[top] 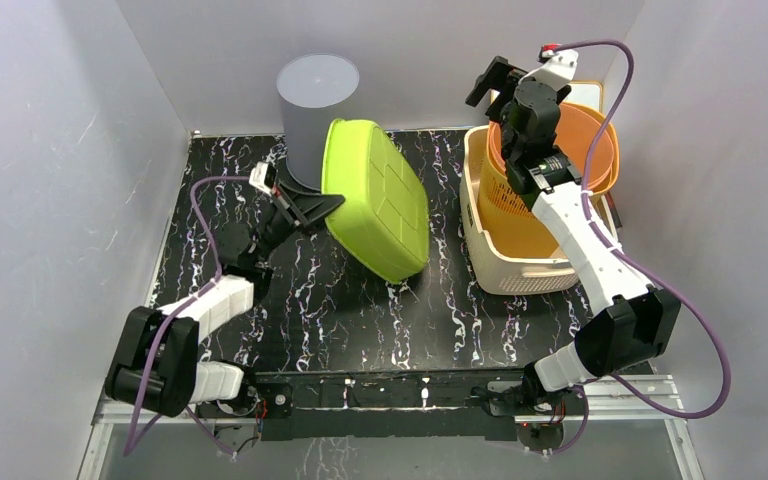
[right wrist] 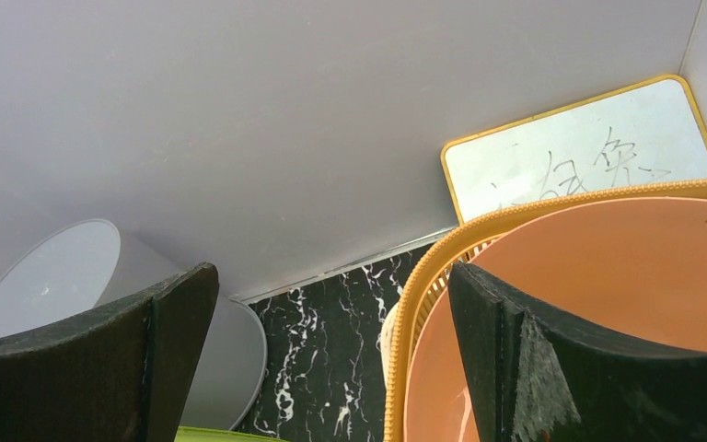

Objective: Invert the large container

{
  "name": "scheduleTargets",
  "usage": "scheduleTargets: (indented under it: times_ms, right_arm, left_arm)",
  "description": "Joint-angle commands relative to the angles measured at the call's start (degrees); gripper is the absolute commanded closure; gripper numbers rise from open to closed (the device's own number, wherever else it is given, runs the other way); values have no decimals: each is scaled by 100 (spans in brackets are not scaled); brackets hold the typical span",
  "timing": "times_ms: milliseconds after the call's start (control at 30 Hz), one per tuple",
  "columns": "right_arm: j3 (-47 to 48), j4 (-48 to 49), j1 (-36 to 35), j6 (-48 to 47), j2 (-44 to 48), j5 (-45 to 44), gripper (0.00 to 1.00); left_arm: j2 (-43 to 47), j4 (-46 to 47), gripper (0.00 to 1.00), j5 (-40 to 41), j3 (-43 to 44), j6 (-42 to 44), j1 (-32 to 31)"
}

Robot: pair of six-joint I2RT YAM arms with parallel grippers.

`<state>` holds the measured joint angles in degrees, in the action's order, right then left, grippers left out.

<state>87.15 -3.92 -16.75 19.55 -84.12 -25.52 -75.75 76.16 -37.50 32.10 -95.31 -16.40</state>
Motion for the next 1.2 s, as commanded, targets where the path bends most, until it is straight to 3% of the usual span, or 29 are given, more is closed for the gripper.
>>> scheduleTargets:
  times_ms: [0,100,267,433,500,567,933,1167]
  right_arm:
    - [-61,329,23,-10,39,22,4]
    - [-113,350,21,20,-17,59,4]
    - [-137,353,27,63,-110,158,4]
    - [-155,362,26,84,-170,252,4]
    - [-155,341,22,84,-188,281,4]
    - [-163,331,30,84,-186,313,4]
    - [-287,253,17,-17,-140,472,6]
    - [-278,26,18,-110,-126,631,6]
  left_arm:
    - [200,-739,100,-303,-987,323,107]
    - [400,-1732,100,-450,-1206,868,415]
    - [636,-4178,99,-501,-697,2590,606]
    - [479,-5645,73,-152,-358,3651,715]
    - [366,-6161,55,68,-257,4044,766]
    - [304,-6723,50,348,-170,4443,815]
    - [39,-8115,47,1224,427,5623,920]
    - [219,-9097,42,1433,1896,6139,908]
